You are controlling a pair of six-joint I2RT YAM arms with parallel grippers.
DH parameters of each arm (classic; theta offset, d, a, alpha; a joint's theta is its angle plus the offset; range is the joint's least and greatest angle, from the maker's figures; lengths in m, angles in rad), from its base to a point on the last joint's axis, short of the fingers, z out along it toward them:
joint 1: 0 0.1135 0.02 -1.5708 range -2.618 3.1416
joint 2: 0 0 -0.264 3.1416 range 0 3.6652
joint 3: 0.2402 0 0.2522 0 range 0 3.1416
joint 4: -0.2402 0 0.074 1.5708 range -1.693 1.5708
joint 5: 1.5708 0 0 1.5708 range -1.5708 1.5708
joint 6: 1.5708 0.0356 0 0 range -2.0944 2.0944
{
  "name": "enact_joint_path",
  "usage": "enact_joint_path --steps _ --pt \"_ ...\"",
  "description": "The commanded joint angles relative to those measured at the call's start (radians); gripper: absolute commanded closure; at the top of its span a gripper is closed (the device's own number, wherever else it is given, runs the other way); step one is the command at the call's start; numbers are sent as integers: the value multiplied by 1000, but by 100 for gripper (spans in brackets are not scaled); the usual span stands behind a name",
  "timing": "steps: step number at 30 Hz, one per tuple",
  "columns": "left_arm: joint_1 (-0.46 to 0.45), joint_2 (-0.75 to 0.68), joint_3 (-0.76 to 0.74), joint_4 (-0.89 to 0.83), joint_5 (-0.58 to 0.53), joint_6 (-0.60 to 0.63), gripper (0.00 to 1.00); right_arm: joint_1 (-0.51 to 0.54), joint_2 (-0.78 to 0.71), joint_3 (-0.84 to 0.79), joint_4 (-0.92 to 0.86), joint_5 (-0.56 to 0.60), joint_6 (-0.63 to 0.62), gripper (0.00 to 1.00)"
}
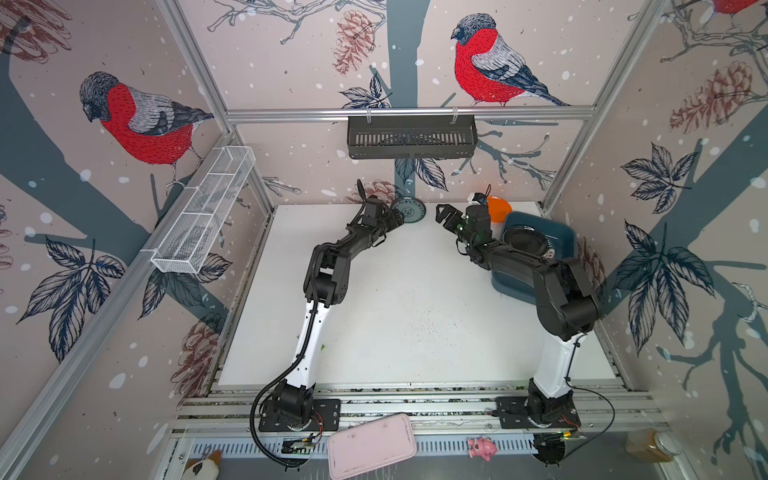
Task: Place the plates into the plastic bin on the countertop
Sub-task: 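Reach the left gripper to the blue-patterned plate while the right gripper approaches, then close the left gripper on the blue-patterned plate rim and tilt it up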
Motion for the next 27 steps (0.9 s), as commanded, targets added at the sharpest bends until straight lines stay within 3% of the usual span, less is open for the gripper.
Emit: enact_joint_path --steps 1,8,12,15,19,27 --pt "5 48 55 46 11 -72 20 -4 66 43 97 -41 52 0" --pt "4 149 121 134 40 -209 21 -20 203 45 286 -97 178 4" --pt "4 204 184 164 52 -254 23 -19 226 35 309 -109 197 6" --pt "5 229 206 187 40 -293 31 -23 215 3 321 -114 202 7" --pt "5 255 245 176 22 -303 43 -34 182 -34 318 -117 193 7" --pt "0 271 253 140 35 -285 47 -49 245 45 284 -110 192 7"
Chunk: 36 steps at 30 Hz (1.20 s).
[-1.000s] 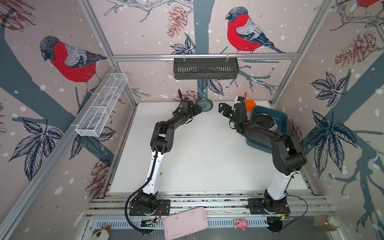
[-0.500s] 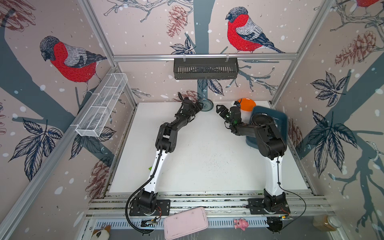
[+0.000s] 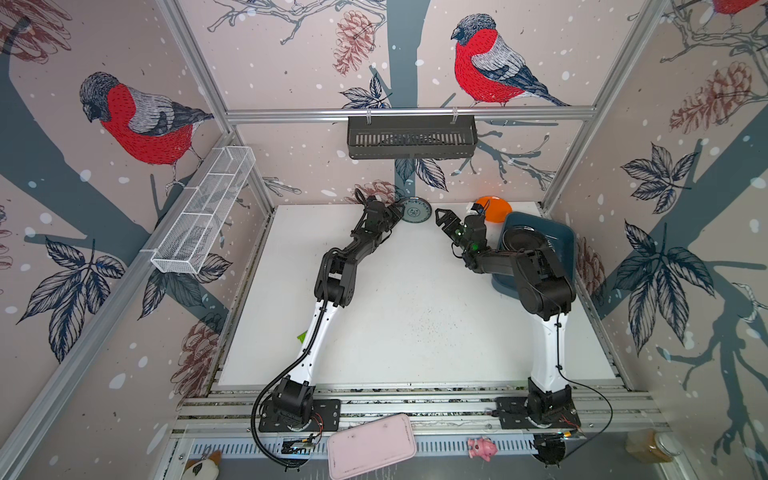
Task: Place the plates into the plastic bin on the countertop
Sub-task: 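Close the left gripper on the blue-patterned plate rim and tilt it up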
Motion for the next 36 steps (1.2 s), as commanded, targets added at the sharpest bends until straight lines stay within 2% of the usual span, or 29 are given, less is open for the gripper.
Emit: enact_joint_path --steps 1,7,17,25,29,36 --pt "-4 26 -3 -104 10 3 48 -3 49 46 14 -9 11 7" --pt "-7 41 -2 -112 4 -6 62 -8 99 97 31 -37 38 8" --pt "-4 39 -15 -165 0 -2 83 -22 109 77 39 -44 75 10" --pt "-1 -15 -81 -203 21 74 97 -21 75 56 16 -50 79 11" --pt "6 -79 -187 -157 65 84 100 -17 49 52 -17 -57 63 11" --pt "9 -253 -387 -137 101 159 100 1 -58 49 -166 -56 -35 11"
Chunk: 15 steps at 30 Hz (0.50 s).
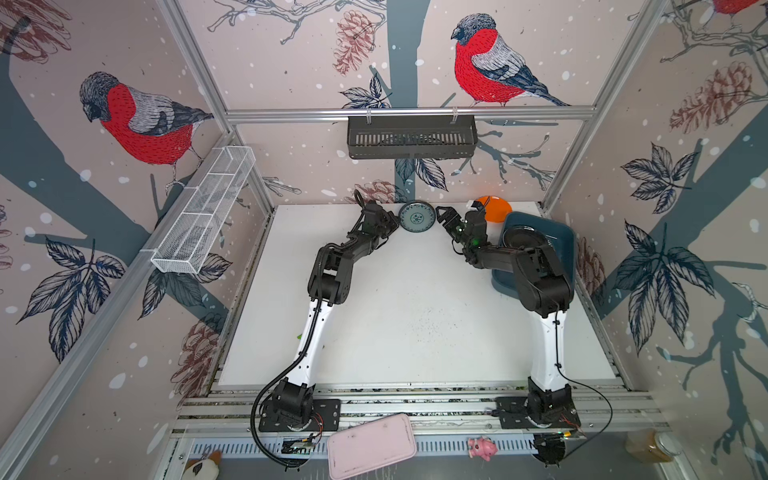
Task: Place the plates into the plastic bin on the countertop
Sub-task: 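Close the left gripper on the blue-patterned plate rim and tilt it up, then bring the blue-patterned plate toward the right gripper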
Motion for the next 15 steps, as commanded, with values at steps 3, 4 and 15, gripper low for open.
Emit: enact_joint_path --steps 3,4,15 --pt "3 -138 -176 -72 64 78 100 24 -115 -17 -157 5 -116 12" --pt "2 -172 -219 -66 72 94 100 32 -148 -25 -196 16 -133 12" --pt "-35 -463 -464 -165 133 341 100 113 -484 -113 -689 146 -259 14"
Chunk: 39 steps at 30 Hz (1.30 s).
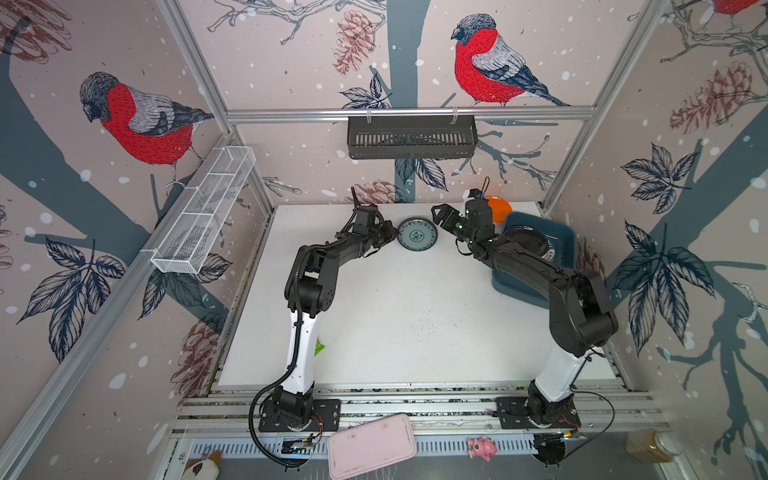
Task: Place the plates into the plastic bin on the countertop
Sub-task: 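Bring the blue-patterned plate toward the right gripper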
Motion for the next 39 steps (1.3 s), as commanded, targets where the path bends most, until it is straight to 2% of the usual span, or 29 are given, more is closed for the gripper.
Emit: enact_joint_path --steps 1,4,10,17,20,24,31,35,39 --pt "-32 -48 -4 -52 0 121 100 15 -93 -57 -190 55 -38 15" --pt "-57 -38 69 -104 64 137 100 36 -201 -138 -218 91 -32 16" --pt "-105 -60 70 -110 123 160 100 37 -395 -271 -262 131 -28 15" --pt "-176 -76 77 -110 157 159 100 21 -475 -362 -278 138 -37 16" --pt "-196 -75 87 -106 205 153 100 -12 -488 -388 -308 154 -18 20" --pt "-206 -74 93 -93 245 140 100 -76 -552 -449 -306 121 5 21" --pt "-209 -63 122 -112 297 154 100 -143 -656 -577 -174 26 22 25" --pt "-212 -64 133 -134 306 175 100 -148 -648 -576 -165 -3 12 32" --pt "-219 -65 141 -145 310 193 100 -150 -616 -567 -139 -23 16 51"
